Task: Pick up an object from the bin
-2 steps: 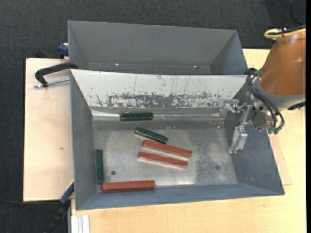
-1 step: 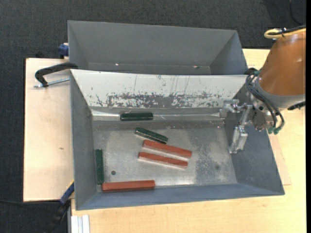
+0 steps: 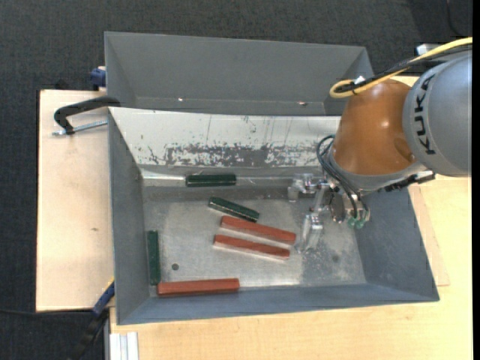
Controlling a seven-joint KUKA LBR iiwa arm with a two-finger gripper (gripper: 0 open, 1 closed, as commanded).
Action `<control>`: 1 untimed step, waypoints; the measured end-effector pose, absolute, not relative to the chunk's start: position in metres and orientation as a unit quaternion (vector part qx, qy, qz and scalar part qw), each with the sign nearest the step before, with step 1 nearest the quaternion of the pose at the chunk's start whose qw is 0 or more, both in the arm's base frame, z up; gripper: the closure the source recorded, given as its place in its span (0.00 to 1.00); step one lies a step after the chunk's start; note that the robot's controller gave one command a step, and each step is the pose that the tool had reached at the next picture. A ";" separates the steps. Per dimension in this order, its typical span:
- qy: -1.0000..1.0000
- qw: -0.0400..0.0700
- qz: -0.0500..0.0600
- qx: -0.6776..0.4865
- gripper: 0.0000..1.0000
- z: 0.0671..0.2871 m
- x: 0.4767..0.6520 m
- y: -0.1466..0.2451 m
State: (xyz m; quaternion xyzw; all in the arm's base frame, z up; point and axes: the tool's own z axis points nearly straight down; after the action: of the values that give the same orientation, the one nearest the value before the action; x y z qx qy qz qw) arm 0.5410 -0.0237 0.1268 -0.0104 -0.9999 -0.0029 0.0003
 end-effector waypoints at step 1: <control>-1.000 -0.002 0.000 -0.024 0.00 0.115 0.549 -0.048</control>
Offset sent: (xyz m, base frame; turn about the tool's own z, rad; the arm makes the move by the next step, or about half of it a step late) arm -0.0367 0.0125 -0.0568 0.1614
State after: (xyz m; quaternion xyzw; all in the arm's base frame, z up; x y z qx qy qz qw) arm 0.5485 -0.0483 0.1148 -0.0239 -0.9997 0.0003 -0.0016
